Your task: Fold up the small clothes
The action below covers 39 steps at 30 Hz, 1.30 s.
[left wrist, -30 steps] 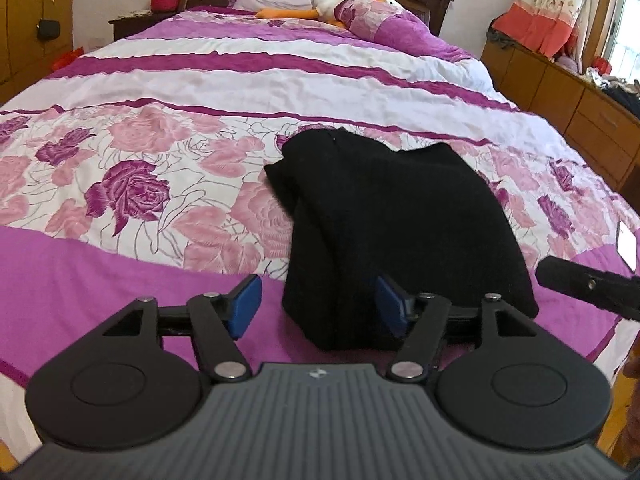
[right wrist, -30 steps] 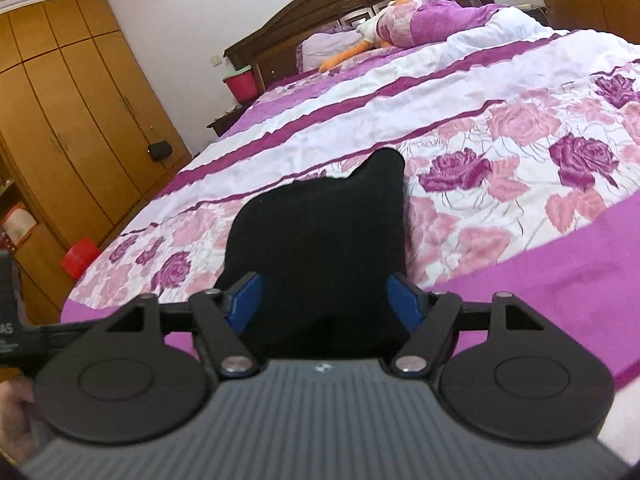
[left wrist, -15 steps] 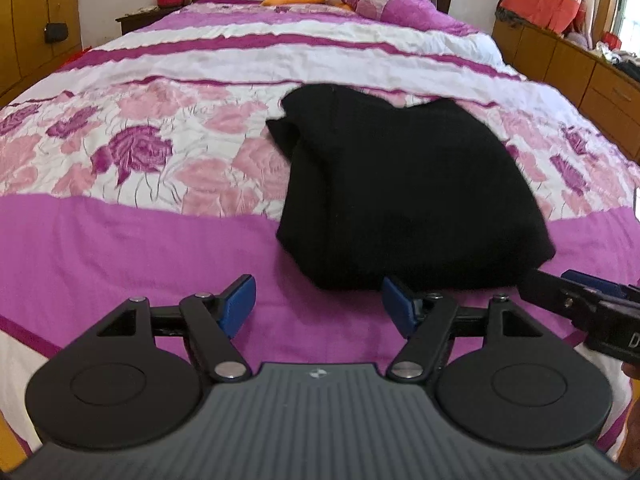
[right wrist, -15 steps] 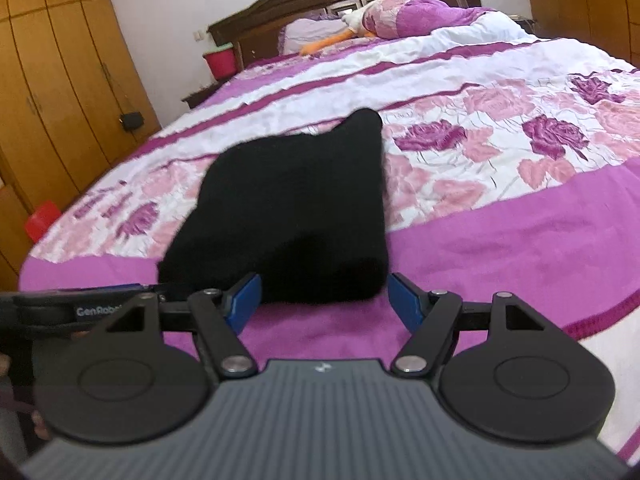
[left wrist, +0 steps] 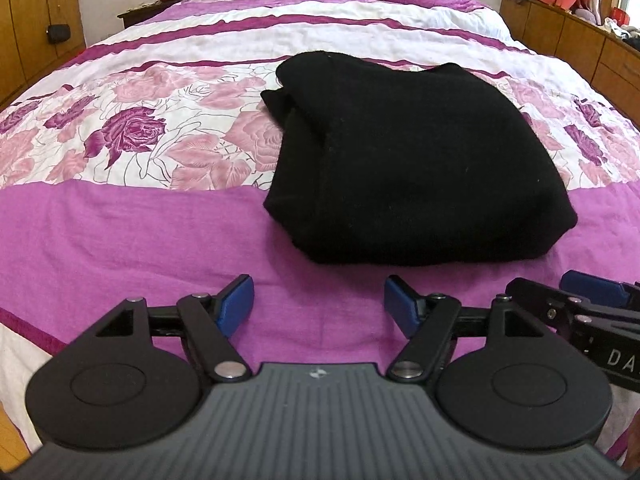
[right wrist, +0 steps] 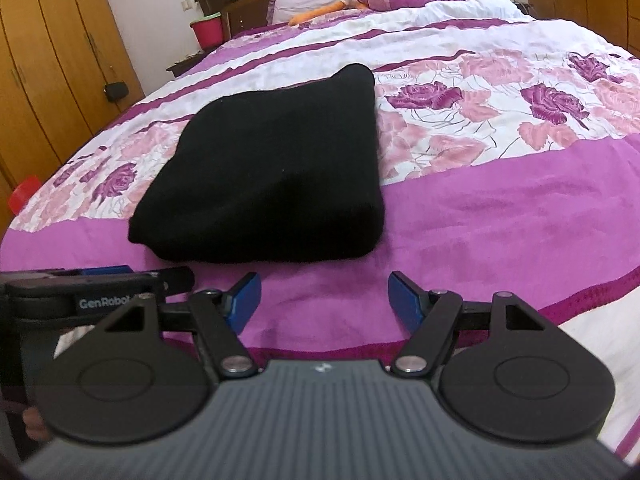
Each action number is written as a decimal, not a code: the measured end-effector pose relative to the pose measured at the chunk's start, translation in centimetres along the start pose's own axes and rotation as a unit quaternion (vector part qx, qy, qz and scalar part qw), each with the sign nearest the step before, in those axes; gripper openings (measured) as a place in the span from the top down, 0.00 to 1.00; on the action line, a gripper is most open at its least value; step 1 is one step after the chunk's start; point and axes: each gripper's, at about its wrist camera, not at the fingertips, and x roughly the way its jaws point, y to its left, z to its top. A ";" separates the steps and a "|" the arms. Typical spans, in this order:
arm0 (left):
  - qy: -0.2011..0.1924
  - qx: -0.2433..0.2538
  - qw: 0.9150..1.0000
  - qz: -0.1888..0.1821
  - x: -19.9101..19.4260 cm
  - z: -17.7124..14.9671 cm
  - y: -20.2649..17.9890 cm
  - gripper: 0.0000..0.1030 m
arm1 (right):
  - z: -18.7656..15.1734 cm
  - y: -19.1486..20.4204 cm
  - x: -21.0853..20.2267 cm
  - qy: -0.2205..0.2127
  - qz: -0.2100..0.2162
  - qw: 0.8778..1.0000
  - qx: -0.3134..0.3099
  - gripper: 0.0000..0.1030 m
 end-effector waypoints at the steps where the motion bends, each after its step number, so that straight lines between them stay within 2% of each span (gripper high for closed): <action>1: 0.000 0.001 1.000 0.001 0.0 0.0 -0.1 0.25 | 0.0 0.0 0.0 0.000 0.000 1.000 0.000 0.30; 39: -0.001 0.007 1.000 0.003 0.2 -0.1 -0.3 0.23 | -0.1 0.4 0.2 0.002 0.005 1.000 0.006 0.30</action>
